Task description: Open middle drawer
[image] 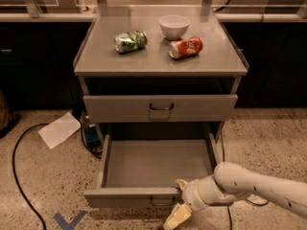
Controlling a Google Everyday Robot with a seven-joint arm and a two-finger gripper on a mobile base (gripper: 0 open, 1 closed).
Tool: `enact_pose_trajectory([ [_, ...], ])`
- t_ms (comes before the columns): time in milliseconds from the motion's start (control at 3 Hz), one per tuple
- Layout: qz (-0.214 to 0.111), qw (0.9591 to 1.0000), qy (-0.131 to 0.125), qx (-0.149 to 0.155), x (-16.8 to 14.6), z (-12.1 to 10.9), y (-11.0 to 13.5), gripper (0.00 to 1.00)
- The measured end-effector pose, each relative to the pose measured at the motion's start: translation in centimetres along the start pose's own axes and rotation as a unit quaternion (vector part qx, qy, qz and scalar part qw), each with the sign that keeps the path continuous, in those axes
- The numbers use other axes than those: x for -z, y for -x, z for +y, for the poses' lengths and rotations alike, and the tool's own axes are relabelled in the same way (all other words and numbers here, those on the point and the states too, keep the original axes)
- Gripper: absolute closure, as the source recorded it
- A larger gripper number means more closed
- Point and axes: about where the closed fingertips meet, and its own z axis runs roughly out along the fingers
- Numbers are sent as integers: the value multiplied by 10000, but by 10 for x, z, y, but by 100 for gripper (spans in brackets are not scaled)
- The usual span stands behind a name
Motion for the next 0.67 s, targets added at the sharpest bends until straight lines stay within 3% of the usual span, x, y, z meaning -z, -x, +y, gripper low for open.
enact_pose_trajectory([
  [333,-4,10000,7,-3,1,1,1,0],
  [667,-13,9997,159,-193,12,18,-8,0],
])
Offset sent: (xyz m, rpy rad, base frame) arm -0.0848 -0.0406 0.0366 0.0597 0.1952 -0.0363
